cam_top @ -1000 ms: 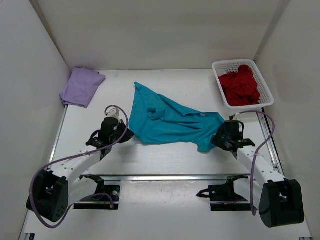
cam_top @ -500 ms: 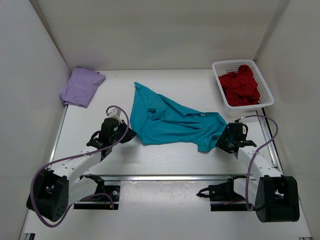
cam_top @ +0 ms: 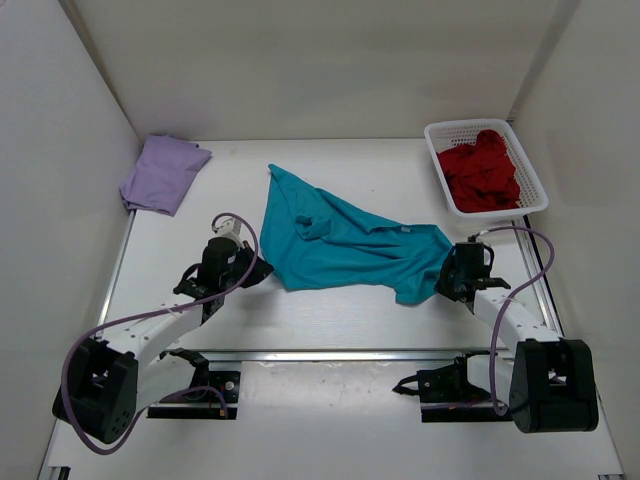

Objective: Fold and stack the t-shirts
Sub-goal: Flatten out the tshirt

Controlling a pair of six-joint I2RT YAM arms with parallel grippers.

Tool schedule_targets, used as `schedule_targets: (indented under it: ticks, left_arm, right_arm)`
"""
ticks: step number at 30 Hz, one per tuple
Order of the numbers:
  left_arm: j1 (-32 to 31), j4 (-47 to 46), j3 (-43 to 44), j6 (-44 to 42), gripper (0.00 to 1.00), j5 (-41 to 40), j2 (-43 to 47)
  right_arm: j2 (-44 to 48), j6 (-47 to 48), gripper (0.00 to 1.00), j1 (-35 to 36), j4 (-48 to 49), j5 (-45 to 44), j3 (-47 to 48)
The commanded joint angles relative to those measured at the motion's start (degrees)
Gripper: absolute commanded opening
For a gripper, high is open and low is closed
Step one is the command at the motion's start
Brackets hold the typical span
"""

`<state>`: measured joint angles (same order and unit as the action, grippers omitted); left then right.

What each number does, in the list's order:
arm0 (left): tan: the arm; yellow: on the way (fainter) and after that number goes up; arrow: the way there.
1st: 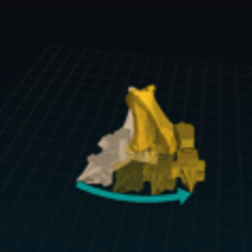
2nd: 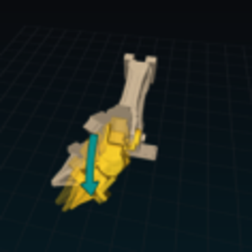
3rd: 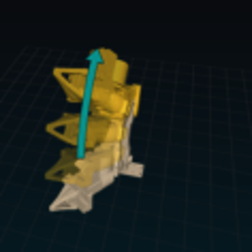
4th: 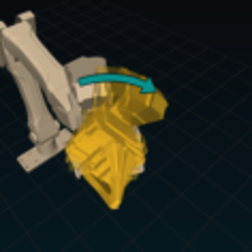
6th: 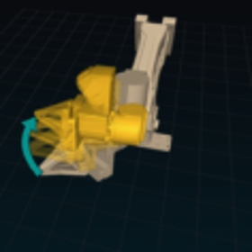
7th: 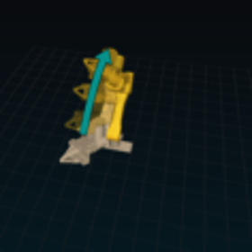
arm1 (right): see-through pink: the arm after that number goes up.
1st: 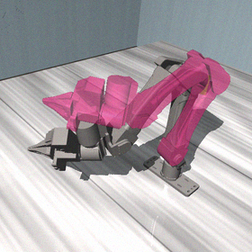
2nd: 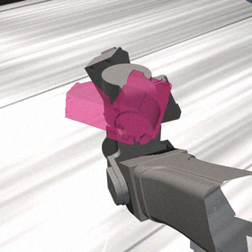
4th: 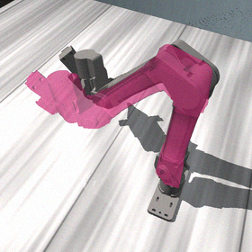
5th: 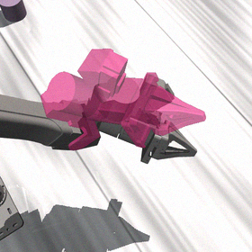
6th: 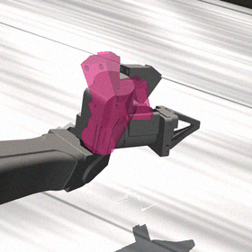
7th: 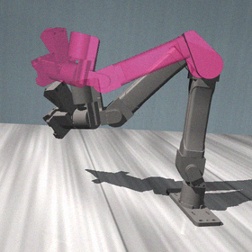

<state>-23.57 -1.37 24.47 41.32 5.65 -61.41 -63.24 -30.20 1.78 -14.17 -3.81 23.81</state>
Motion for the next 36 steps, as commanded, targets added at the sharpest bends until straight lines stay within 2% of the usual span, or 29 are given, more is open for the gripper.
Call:
schedule_targets:
  ticks: [1,2,6,9,11,15,18,20,21,23,25,27,29,31,33,34,36]
  left_arm:
    - [0.5,-0.6,-0.1,-0.1,0.00,0.9,0.9]
    - [0.9,-0.6,-0.1,0.1,0.00,1.0,1.1]
    - [2.5,0.0,1.8,-0.5,0.00,3.1,0.0]
    - [4.4,3.4,8.5,-1.8,0.00,6.4,-3.5]
    - [3.4,6.8,14.1,-3.3,0.00,6.6,-5.7]
    - [3.3,12.8,28.7,-5.5,0.00,9.5,-7.0]
    - [10.3,13.1,35.3,-3.6,0.00,13.7,-3.2]
    - [19.0,11.3,37.6,-0.4,0.00,20.7,0.0]
    - [21.4,10.1,38.0,1.8,0.00,22.1,1.4]
    - [31.2,8.6,40.2,4.7,0.00,28.2,3.7]
    - [35.6,9.2,43.8,6.0,0.00,30.3,4.1]
    - [36.9,11.9,49.0,5.1,0.00,29.8,3.1]
    - [37.5,10.3,49.7,6.5,0.00,30.7,1.9]
    - [38.3,9.3,49.7,7.7,0.00,29.9,-0.1]
    - [37.9,10.2,49.2,6.2,0.00,27.3,-3.4]
    - [37.5,11.7,49.0,4.3,0.00,26.2,-4.3]
    - [34.7,12.7,47.2,2.4,0.00,20.8,-7.7]
  right_arm:
    - [0.8,-0.5,0.04,-0.4,0.6,-0.8,-0.3]
    - [1.2,0.0,0.00,0.0,0.1,-1.1,0.2]
    - [4.5,-0.2,0.00,1.1,-2.9,-1.9,2.5]
    - [11.0,0.5,0.00,5.3,-8.7,-3.7,6.8]
    - [15.4,1.0,0.00,7.5,-13.6,-5.7,10.3]
    - [21.8,3.8,0.01,8.2,-23.4,-7.2,23.3]
    - [22.5,7.2,0.00,9.7,-28.0,-8.2,36.3]
    - [20.5,9.0,0.00,11.7,-30.5,-10.5,45.0]
    - [19.9,10.4,0.00,12.6,-30.9,-10.8,50.7]
    - [15.6,12.7,0.00,14.3,-32.1,-11.6,62.7]
    - [11.3,15.9,0.00,16.3,-33.2,-13.0,70.5]
    - [5.6,17.8,0.00,17.2,-33.4,-10.4,77.4]
    - [1.1,19.8,0.00,19.0,-32.3,-9.7,82.4]
    - [-3.5,21.1,0.00,18.9,-31.4,-8.6,84.5]
    - [-9.9,21.4,0.00,14.7,-30.1,1.0,86.4]
    - [-11.2,21.3,0.00,11.8,-29.1,2.8,85.4]
    - [-16.0,21.8,0.00,11.6,-24.9,6.4,83.7]
